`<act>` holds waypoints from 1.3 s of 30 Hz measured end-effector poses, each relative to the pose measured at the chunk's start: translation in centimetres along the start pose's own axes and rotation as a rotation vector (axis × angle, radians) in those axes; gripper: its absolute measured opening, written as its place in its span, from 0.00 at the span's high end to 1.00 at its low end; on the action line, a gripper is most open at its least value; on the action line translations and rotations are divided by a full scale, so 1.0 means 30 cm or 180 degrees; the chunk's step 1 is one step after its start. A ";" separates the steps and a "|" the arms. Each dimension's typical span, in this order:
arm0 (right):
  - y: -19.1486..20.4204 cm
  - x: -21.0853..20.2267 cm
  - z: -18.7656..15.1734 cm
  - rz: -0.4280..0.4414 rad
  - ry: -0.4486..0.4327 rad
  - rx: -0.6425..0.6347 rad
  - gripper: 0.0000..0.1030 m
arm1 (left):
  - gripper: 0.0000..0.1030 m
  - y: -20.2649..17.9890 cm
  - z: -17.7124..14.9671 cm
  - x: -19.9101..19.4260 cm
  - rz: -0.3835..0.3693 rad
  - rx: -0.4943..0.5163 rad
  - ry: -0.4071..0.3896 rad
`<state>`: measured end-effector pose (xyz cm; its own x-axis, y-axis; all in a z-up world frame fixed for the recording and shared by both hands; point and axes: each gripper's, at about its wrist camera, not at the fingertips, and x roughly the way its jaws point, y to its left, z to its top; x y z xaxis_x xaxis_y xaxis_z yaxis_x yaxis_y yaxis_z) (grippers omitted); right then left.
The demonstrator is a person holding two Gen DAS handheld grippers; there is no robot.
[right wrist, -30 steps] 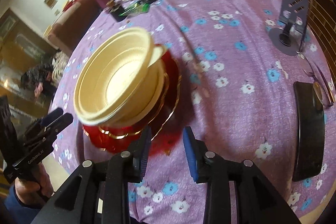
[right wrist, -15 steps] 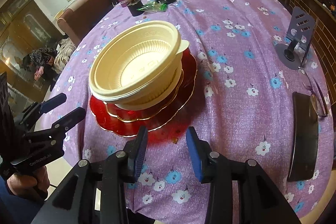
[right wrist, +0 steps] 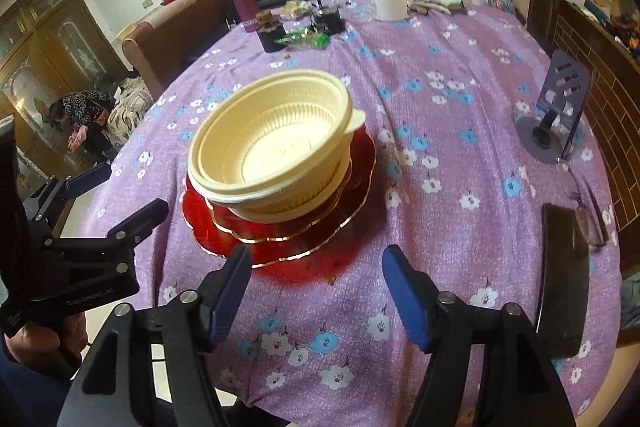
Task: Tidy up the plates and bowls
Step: 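Open the left gripper and withdraw it from the stack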
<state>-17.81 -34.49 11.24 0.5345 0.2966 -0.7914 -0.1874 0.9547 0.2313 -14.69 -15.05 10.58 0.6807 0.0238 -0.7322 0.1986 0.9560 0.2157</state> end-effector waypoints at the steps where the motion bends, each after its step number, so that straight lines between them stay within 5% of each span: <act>1: 0.005 -0.007 0.001 -0.0007 -0.0050 -0.0036 0.26 | 0.01 -0.002 0.001 -0.001 0.0007 0.0002 -0.0007; 12: 0.041 -0.053 0.011 -0.0070 -0.0369 -0.0246 0.21 | 0.00 0.020 0.008 0.020 -0.0210 -0.0170 0.0155; 28: 0.084 -0.036 0.042 -0.0083 -0.0453 -0.0328 0.21 | 0.00 0.076 0.074 -0.054 0.0155 -0.0070 -0.0070; 39: 0.120 -0.030 0.066 -0.0036 -0.0530 -0.0323 0.21 | 0.00 0.123 0.071 -0.033 0.0398 -0.0077 0.0069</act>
<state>-17.33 -31.27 13.91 0.6644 0.2940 -0.6871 -0.2582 0.9531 0.1582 -13.14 -12.18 13.48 0.6837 0.1493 -0.7143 0.0960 0.9519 0.2908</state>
